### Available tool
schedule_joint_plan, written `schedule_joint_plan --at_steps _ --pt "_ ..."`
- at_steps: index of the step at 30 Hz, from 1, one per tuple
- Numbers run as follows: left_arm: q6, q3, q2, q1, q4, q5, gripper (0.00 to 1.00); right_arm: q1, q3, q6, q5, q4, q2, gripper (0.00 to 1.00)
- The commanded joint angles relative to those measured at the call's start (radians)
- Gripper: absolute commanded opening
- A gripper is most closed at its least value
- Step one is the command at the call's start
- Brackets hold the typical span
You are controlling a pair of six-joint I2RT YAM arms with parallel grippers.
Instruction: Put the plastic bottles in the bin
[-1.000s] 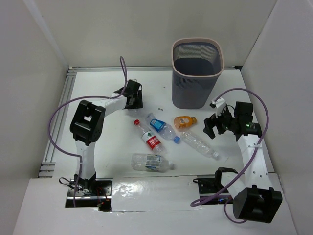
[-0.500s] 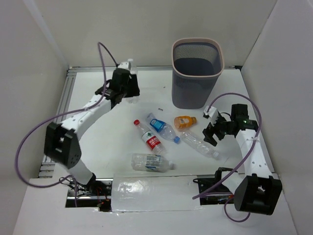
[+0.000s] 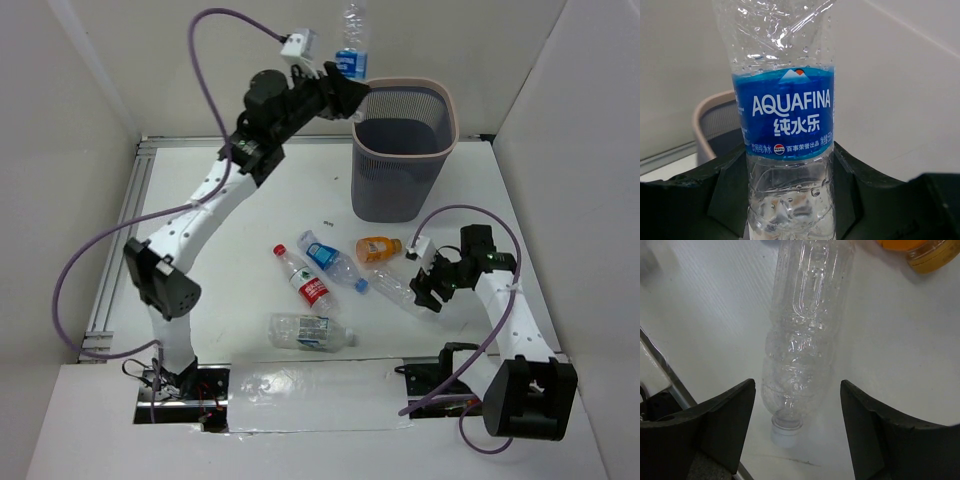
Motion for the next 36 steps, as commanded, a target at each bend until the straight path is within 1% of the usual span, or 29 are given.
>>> schedule_joint_plan --at_steps 1,2,4,5,6,7,8,10,11,13,14,16,17,18,19,20,22,26,29,31,32,33,36 --pt "-0.034 0.089 0.123 -0.046 0.127 -0.005 0.20 0.020 -0.018 0.021 0.023 0.031 -0.045 0.77" --pt "-0.034 0.138 0.176 -0.066 0.143 -0.051 0.20 0.020 -0.018 0.035 0.035 0.047 -0.055 0.78" --pt "-0.022 0.183 0.227 -0.091 0.167 -0.106 0.19 0.020 -0.027 0.047 0.047 0.068 -0.066 0.82" --pt "0.007 0.223 0.250 -0.103 0.180 -0.181 0.19 0.020 -0.027 0.056 0.047 0.068 -0.066 0.83" --pt "0.023 0.238 0.294 -0.127 0.180 -0.220 0.22 0.020 -0.036 0.057 0.058 0.079 -0.066 0.84" --pt "0.032 0.251 0.315 -0.127 0.190 -0.253 0.27 0.020 -0.036 0.072 0.067 0.090 -0.066 0.84" --pt "0.046 0.271 0.331 -0.141 0.210 -0.295 0.29 0.020 -0.036 0.072 0.067 0.090 -0.066 0.85" --pt "0.055 0.294 0.385 -0.150 0.221 -0.333 0.36 0.020 -0.046 0.083 0.067 0.100 -0.075 0.85" --pt "0.066 0.335 0.404 -0.160 0.221 -0.361 0.38 0.020 -0.056 0.092 0.067 0.100 -0.075 0.85" --pt "0.066 0.378 0.437 -0.160 0.197 -0.370 0.41 0.020 -0.056 0.101 0.067 0.110 -0.085 0.86" --pt "0.079 0.395 0.462 -0.160 0.188 -0.387 0.47 0.020 -0.065 0.110 0.067 0.119 -0.094 0.86" --pt "0.092 0.395 0.462 -0.160 0.175 -0.401 0.50 0.020 -0.066 0.110 0.067 0.128 -0.094 0.88" --pt "0.102 0.384 0.462 -0.160 0.175 -0.410 0.54 0.020 -0.075 0.119 0.067 0.128 -0.094 0.90" --pt "0.103 0.375 0.462 -0.160 0.160 -0.410 0.67 0.020 -0.075 0.119 0.067 0.128 -0.094 0.91" --pt "0.115 0.360 0.462 -0.160 0.146 -0.410 0.83 0.020 -0.075 0.119 0.067 0.128 -0.094 0.93" --pt "0.115 0.360 0.462 -0.160 0.137 -0.410 0.83 0.020 -0.075 0.119 0.067 0.139 -0.094 0.93" --pt "0.127 0.369 0.462 -0.160 0.114 -0.410 1.00 0.020 -0.075 0.119 0.067 0.139 -0.072 0.94" --pt "0.149 0.393 0.462 -0.160 0.092 -0.387 1.00 0.020 -0.075 0.129 0.067 0.159 -0.061 0.95" --pt "0.161 0.380 0.410 -0.160 0.092 -0.378 1.00 0.020 -0.084 0.149 0.078 0.205 -0.052 0.95" --pt "0.171 0.337 0.376 -0.160 0.092 -0.364 1.00 0.029 -0.093 0.149 0.078 0.219 -0.043 0.95" --pt "0.172 0.323 0.355 -0.160 0.092 -0.364 1.00 0.029 -0.093 0.149 0.069 0.229 -0.014 0.95" --pt "0.172 0.312 0.308 -0.169 0.074 -0.364 1.00 0.038 -0.093 0.136 0.069 0.229 0.000 0.95" --pt "0.192 0.199 0.189 -0.178 0.017 -0.392 1.00 0.050 -0.084 0.110 0.024 0.220 0.059 0.95"
